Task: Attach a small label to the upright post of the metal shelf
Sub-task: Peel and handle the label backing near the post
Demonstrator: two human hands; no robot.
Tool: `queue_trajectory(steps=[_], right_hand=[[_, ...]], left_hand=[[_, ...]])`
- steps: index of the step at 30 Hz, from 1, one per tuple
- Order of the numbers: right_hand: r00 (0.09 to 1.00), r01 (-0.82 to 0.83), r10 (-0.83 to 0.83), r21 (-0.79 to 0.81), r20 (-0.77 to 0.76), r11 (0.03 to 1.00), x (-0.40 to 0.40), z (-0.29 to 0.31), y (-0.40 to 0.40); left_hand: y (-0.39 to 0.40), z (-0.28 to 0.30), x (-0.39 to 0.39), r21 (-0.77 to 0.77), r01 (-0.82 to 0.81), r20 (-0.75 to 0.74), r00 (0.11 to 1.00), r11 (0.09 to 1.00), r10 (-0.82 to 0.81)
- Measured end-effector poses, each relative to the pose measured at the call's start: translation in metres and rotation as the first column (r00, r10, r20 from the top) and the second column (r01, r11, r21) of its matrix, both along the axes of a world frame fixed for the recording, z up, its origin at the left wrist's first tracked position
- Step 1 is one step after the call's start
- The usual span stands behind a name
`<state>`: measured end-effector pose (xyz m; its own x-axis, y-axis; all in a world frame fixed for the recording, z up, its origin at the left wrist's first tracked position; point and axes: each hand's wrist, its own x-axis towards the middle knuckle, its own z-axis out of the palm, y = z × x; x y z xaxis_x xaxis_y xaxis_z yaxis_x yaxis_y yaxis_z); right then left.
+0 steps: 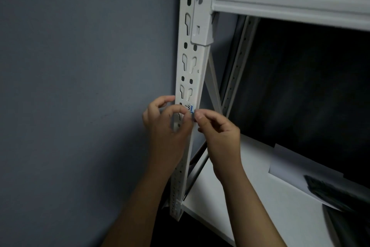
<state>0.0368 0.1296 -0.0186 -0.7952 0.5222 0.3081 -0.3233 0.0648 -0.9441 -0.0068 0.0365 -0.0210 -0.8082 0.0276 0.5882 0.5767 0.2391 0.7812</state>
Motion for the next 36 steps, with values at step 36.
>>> queue_trajectory(steps=[36], right_hand=[[0.979, 0.150, -0.135, 0.092, -0.152, 0.984, 0.002, 0.005, -0.013]], left_hand=[[-0.006, 0.003, 0.000, 0.022, 0.136, 0.076, 0.988, 0.990, -0.137]])
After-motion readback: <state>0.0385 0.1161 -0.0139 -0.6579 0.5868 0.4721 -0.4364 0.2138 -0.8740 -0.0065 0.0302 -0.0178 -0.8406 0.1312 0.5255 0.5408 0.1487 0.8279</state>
